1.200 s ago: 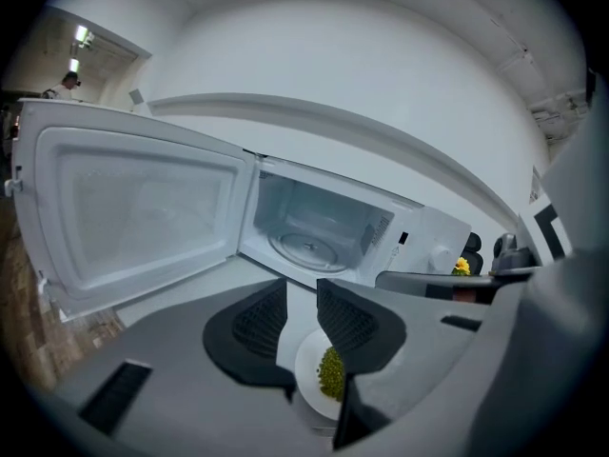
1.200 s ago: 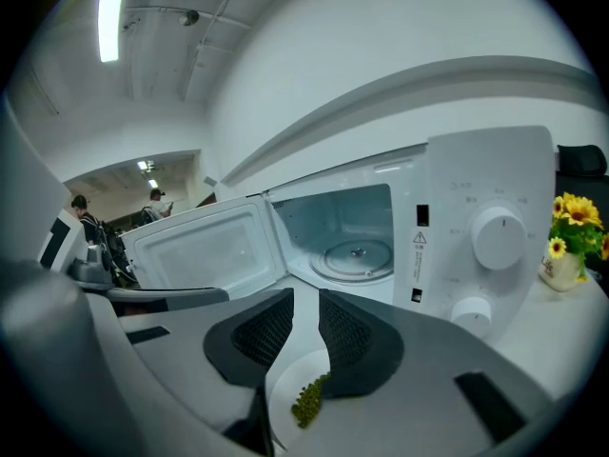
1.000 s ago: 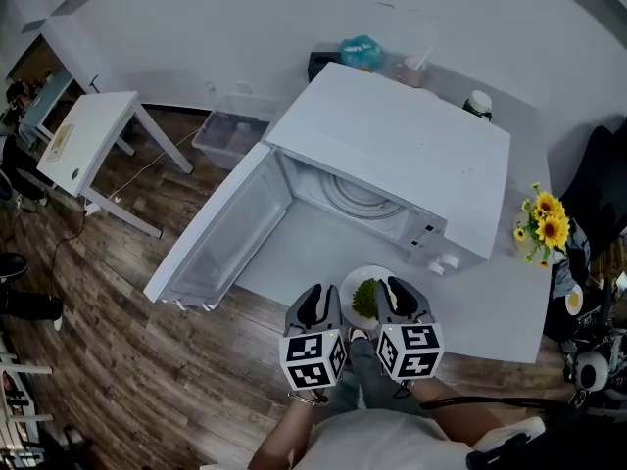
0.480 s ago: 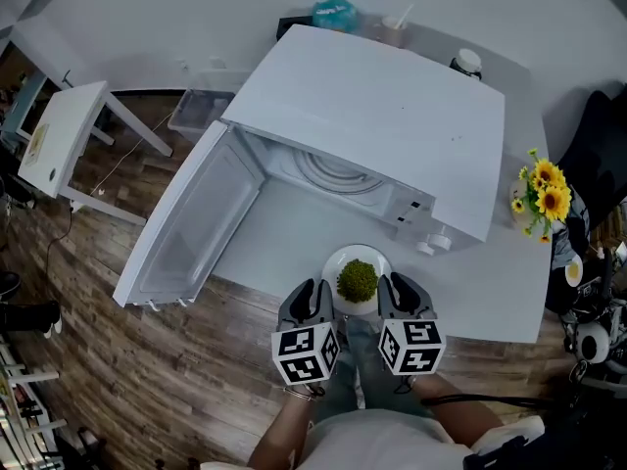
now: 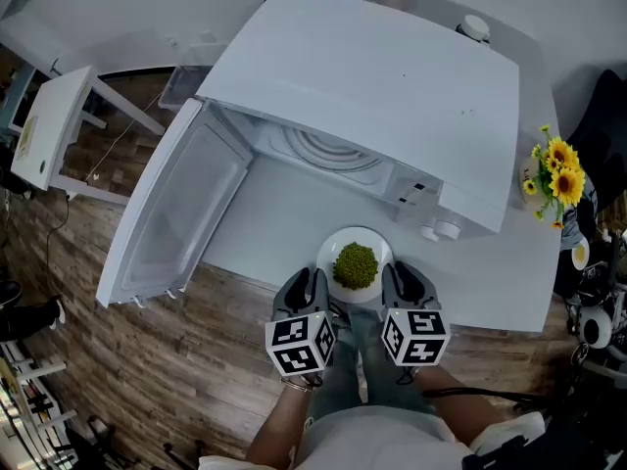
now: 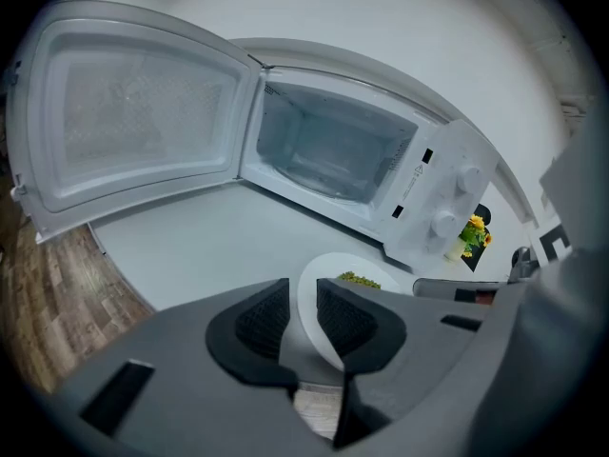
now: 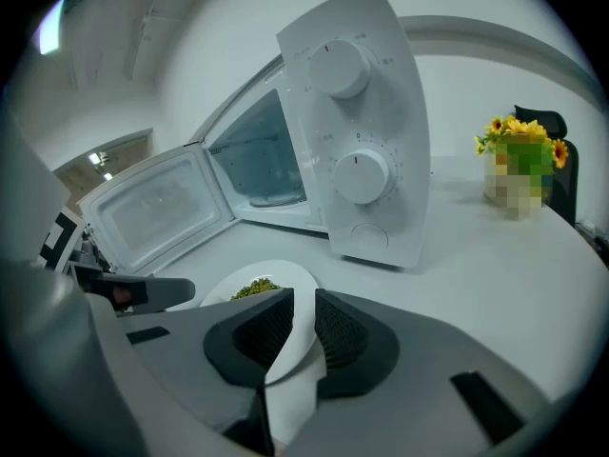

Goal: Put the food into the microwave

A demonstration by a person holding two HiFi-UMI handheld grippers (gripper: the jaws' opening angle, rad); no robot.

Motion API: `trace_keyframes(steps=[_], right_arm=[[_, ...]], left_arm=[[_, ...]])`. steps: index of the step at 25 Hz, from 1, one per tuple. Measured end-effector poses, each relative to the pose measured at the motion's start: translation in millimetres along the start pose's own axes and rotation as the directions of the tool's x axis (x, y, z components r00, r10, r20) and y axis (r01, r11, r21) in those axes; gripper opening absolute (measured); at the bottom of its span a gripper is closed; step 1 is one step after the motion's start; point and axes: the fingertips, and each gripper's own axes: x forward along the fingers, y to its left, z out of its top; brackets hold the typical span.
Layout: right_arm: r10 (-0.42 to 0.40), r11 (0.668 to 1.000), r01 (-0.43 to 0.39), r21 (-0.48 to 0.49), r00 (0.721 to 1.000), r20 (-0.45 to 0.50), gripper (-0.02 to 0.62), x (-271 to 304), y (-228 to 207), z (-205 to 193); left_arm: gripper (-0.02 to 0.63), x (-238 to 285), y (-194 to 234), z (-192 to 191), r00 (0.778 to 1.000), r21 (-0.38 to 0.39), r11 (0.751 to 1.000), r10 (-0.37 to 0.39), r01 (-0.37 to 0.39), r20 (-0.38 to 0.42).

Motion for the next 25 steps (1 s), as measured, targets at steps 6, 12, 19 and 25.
trace_keyframes(steps=[6,12,19,25], right_arm=[[-0.008,1.000,0.008,0.005,1.000,-0.031,0.072,6.2,-6.9,-8.5],[-0.009,1.000,0.010,0.007,0.998,-0.059,0.072,12.5,-9.9,-14.3],[-0.015,1.000,0.015,-0.004,0.997,-0.076,0.072,15.9,-9.9,-16.5],[-0.018,1.000,0.017,-0.010,0.996,-0.086,0.072,18.3,-9.5,-17.3]], left_arm=[[0.089,8.7,3.9,-8.9,1.000,-0.012,1.000,0.006,-0.007,-0.029],[0.089,13.5,3.8,-12.6,0.999,-0.035,0.999,0.007,-0.008,-0.042],[0.089,16.0,4.1,-17.7,0.998,-0.066,0.998,0.001,-0.005,-0.058],[0.089,18.5,4.8,-19.5,0.998,-0.087,0.996,-0.009,0.003,-0.064]])
